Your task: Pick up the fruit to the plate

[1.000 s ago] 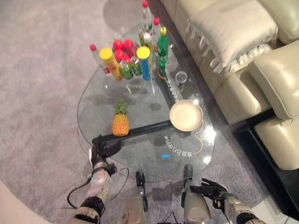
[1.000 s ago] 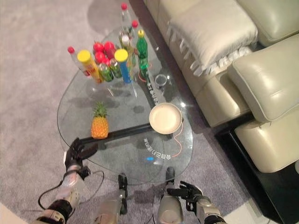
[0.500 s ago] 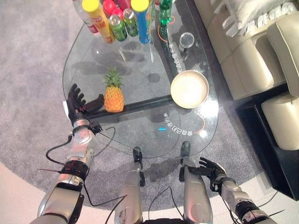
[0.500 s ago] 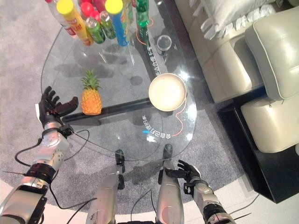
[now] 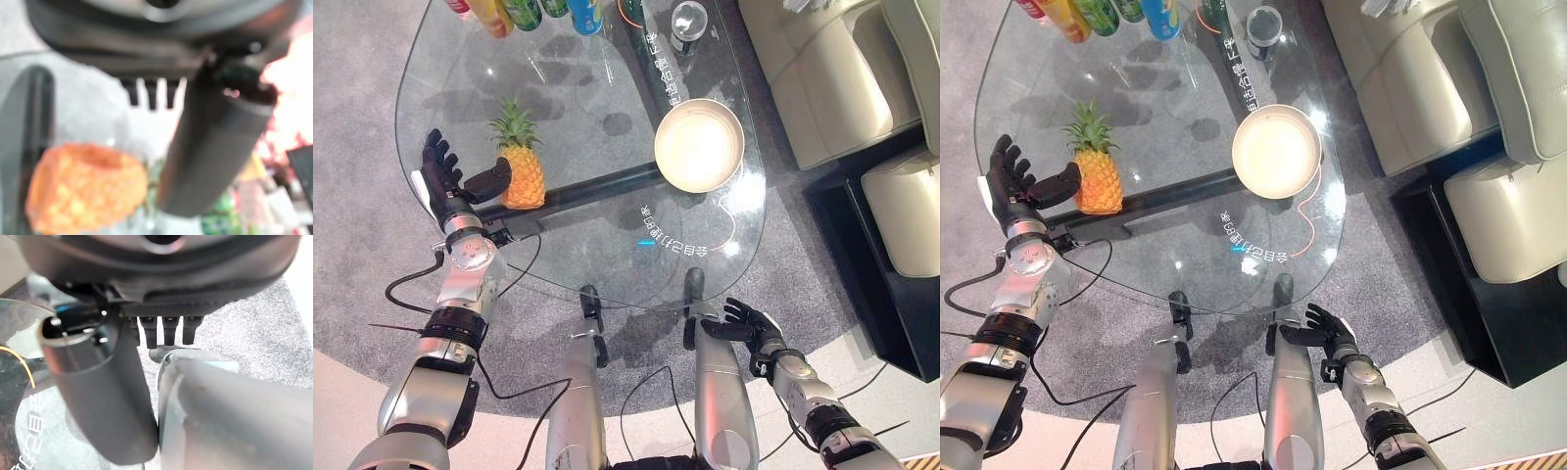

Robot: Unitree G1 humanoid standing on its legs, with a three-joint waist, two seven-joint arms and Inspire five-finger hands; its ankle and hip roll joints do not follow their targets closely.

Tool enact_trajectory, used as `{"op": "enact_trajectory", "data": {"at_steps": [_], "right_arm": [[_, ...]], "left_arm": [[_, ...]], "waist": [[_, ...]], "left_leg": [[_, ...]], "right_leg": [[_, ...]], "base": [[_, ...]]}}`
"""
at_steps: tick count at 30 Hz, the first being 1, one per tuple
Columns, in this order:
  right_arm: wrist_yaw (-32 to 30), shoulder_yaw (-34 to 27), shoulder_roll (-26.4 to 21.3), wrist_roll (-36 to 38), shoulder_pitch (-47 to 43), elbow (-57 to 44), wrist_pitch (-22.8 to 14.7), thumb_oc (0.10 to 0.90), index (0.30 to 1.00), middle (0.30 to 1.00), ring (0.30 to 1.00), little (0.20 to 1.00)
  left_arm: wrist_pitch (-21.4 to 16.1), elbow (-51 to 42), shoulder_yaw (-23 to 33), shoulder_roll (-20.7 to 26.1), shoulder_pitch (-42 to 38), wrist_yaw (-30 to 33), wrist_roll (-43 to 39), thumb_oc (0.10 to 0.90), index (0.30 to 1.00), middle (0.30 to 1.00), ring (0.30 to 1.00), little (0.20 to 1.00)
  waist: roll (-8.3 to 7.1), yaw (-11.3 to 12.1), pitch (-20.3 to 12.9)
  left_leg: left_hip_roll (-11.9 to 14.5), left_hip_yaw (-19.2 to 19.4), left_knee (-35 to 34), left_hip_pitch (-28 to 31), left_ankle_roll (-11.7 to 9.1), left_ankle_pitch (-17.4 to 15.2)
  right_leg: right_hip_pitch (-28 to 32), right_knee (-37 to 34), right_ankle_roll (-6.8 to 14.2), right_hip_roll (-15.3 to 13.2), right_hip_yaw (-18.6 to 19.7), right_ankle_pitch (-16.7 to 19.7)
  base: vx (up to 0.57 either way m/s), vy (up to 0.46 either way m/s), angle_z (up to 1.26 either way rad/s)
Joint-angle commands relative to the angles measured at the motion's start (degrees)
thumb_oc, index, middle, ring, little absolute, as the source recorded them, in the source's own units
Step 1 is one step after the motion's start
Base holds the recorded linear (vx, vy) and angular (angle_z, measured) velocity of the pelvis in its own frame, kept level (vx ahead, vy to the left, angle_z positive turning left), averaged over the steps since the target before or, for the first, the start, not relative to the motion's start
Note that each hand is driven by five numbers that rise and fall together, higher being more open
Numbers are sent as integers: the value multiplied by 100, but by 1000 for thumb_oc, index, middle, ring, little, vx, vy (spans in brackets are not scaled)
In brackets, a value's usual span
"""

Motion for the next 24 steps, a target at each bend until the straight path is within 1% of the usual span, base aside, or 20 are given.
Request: {"op": "enact_trajectory", "data": {"at_steps": [1,4,13,14,15,16,21,22,24], "right_arm": [[-261,397,-321,-63,661,216,249,800,900,900,900,900],[-294,411,-331,25,600,222,291,800,900,900,900,900],[-273,386,-358,163,584,212,227,800,900,900,900,900],[-263,395,-367,185,590,213,207,800,900,900,900,900],[-262,419,-358,192,624,228,193,800,900,900,900,900],[-264,406,-362,192,580,222,188,800,900,900,900,900],[-259,466,-385,269,573,197,166,800,900,900,900,900],[-247,492,-384,285,632,209,155,800,900,900,900,900],[-247,516,-395,333,634,183,160,800,900,900,900,900]], "left_arm": [[-372,-70,162,627,-471,-101,-118,800,900,900,900,900],[-281,115,47,572,-573,-328,-522,800,900,900,900,900],[-145,415,-155,509,-647,-400,-597,800,900,900,900,900],[-120,501,-189,509,-661,-337,-531,800,900,900,900,900],[-107,551,-217,492,-635,-279,-470,800,900,900,900,900],[-110,556,-207,499,-680,-262,-458,800,900,900,900,900],[82,934,-325,567,-789,-81,-222,800,900,900,900,900],[115,1018,-370,570,-755,-74,-157,800,900,900,900,900],[204,1129,-428,580,-769,-128,-41,800,900,900,900,900]], "waist": [[-117,-45,-75],[-117,-80,-75],[-116,-157,-75],[-118,-168,-75],[-106,-159,-75],[-119,-174,-75],[-131,-227,-75],[-118,-219,-75],[-124,-230,-75]], "left_leg": [[-557,697,661,-474,437,-575],[-561,675,706,-619,437,-578],[-573,665,736,-849,427,-548],[-581,658,748,-878,427,-554],[-578,597,799,-774,390,-729],[-583,659,750,-897,428,-550],[-560,676,780,-987,404,-530],[-550,616,843,-867,362,-723],[-550,620,851,-892,356,-723]], "right_leg": [[-104,-76,-423,656,-464,-248],[-285,-30,-428,662,-438,-224],[-558,-13,-427,680,-378,-152],[-586,-14,-426,682,-371,-142],[-491,55,-384,704,-346,-308],[-605,-15,-428,685,-368,-139],[-685,-29,-426,676,-348,-105],[-573,46,-380,697,-324,-281],[-592,35,-381,698,-319,-275]], "base": [[0,0,0],[0,0,0],[1,1,-2],[78,7,-3],[5,-1,-3],[0,0,0],[4,2,-1],[87,10,-2],[58,1,-4]]}}
